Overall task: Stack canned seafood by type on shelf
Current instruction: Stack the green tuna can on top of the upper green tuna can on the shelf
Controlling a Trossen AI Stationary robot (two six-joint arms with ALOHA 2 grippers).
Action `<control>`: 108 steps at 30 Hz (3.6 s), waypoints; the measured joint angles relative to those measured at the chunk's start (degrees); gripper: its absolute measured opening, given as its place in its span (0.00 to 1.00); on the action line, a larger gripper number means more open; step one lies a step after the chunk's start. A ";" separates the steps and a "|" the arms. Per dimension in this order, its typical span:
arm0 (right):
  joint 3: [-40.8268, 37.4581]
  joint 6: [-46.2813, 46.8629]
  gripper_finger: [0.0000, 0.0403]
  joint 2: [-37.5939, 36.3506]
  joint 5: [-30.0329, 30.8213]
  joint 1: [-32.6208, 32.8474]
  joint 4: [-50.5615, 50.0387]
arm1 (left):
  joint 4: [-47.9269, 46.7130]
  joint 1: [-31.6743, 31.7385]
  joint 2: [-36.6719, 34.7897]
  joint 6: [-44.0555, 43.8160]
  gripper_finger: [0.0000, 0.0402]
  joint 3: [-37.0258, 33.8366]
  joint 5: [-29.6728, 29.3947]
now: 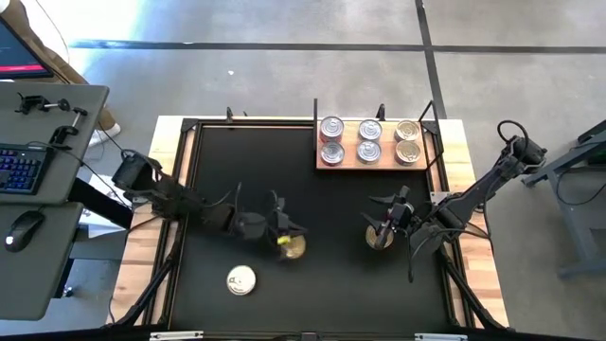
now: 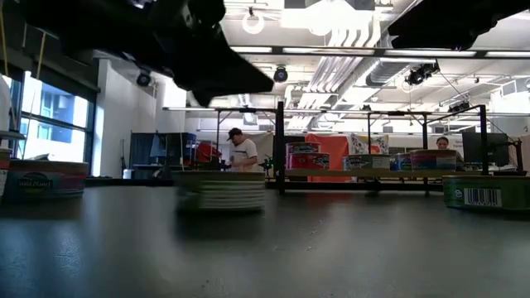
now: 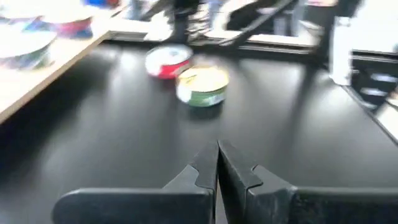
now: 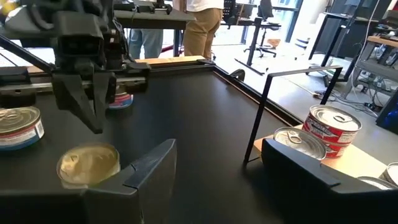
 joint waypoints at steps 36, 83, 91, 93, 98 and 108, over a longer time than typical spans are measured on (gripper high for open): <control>0.00 -22.96 0.57 21.77 -32.11 -8.44 20.93 | -16.87 4.05 4.32 33.29 0.01 2.59 13.33; 27.30 -25.42 0.29 37.26 -19.09 -12.31 -29.46 | -29.33 9.35 1.37 9.79 0.03 7.98 4.70; 25.21 -15.83 0.29 17.40 -12.25 -13.69 -52.24 | -29.79 7.18 1.96 7.43 0.03 7.89 4.65; 23.67 -19.54 0.29 11.72 -11.60 -17.65 -52.56 | -27.73 6.69 1.96 7.44 0.03 7.89 4.56; 17.09 -35.66 0.29 1.80 -15.33 -32.76 -41.95 | -22.41 5.49 1.96 8.46 0.03 7.89 4.50; 0.40 -73.69 0.29 2.87 -35.36 -63.25 3.39 | -18.23 4.72 2.03 9.93 0.03 7.89 4.50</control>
